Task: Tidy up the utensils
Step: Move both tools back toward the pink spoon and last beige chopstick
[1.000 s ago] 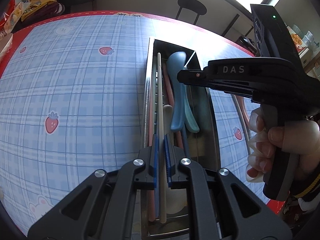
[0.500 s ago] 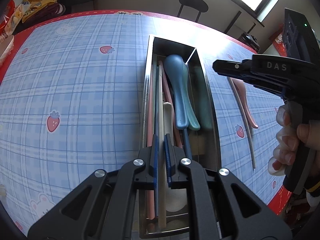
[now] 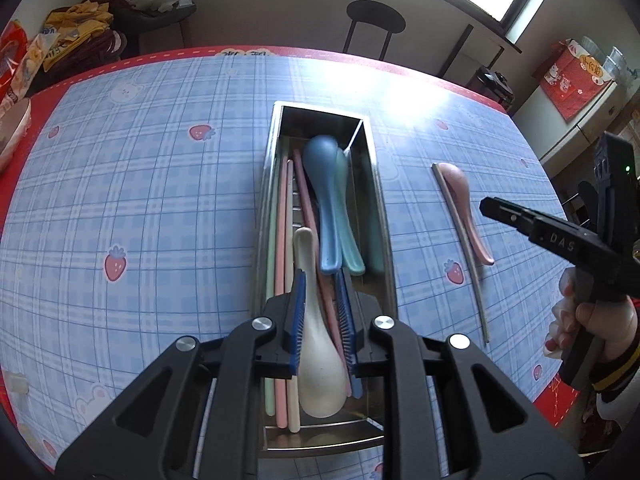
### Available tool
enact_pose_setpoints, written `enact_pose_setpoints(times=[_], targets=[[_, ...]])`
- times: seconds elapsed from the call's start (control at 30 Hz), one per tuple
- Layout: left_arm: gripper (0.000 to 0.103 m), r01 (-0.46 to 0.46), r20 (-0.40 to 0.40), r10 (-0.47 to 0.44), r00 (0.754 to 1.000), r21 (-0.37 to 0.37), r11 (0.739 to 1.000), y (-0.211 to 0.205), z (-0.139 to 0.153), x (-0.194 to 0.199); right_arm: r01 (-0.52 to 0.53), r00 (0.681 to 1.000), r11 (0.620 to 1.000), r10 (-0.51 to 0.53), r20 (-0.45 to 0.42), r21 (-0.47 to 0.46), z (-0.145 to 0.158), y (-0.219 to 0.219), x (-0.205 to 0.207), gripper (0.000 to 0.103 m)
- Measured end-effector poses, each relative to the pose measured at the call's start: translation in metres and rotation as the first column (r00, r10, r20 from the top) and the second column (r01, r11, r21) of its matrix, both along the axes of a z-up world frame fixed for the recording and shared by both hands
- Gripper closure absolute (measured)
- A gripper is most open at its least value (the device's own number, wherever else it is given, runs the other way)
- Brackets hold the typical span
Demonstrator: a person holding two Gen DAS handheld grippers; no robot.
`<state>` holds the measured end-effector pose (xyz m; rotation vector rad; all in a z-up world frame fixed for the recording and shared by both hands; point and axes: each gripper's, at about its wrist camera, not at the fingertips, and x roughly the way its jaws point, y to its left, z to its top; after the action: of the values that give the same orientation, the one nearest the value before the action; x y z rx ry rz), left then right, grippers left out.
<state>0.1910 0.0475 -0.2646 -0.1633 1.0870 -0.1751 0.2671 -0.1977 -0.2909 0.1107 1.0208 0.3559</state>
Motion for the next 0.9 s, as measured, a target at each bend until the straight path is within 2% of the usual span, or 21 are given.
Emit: enact_pose_setpoints(times=[0.23, 0.4, 0.5, 0.73, 0.9], targets=[[0.075, 0.077, 0.02, -0.077, 0.997, -0.006, 0.997, -0.045, 0.012, 0.018, 0.041, 0.999, 0.999, -0.041, -0.001, -0.011, -0.011, -0.033, -0.006, 0.078], [0.074, 0.119, 0.0, -0.12, 0.993, -0.048, 0.992, -0.08, 0.001, 0.029, 0.022, 0.999, 0.999, -0.021, -0.027, 0.032, -0.022, -0.045, 0.006, 0.078], [0.074, 0.133, -0.02, -0.134, 0.991, -0.049, 0.99, -0.096, -0.009, 0.034, 0.001, 0.999, 0.998, 0.002, -0.044, 0.062, -0.03, -0.047, 0.015, 0.078], [0.074, 0.123, -0.057, -0.126, 0.99, -0.05, 0.991, -0.11, -0.025, 0.045, -0.031, 0.997, 0.995, 0.038, -0.072, 0.097, -0.046, -0.041, 0.037, 0.078], [0.074, 0.114, -0.075, -0.118, 0.99, -0.048, 0.992, -0.113, -0.031, 0.049, -0.056, 0.997, 0.993, 0.062, -0.047, 0.105, -0.046, -0.035, 0.046, 0.078]])
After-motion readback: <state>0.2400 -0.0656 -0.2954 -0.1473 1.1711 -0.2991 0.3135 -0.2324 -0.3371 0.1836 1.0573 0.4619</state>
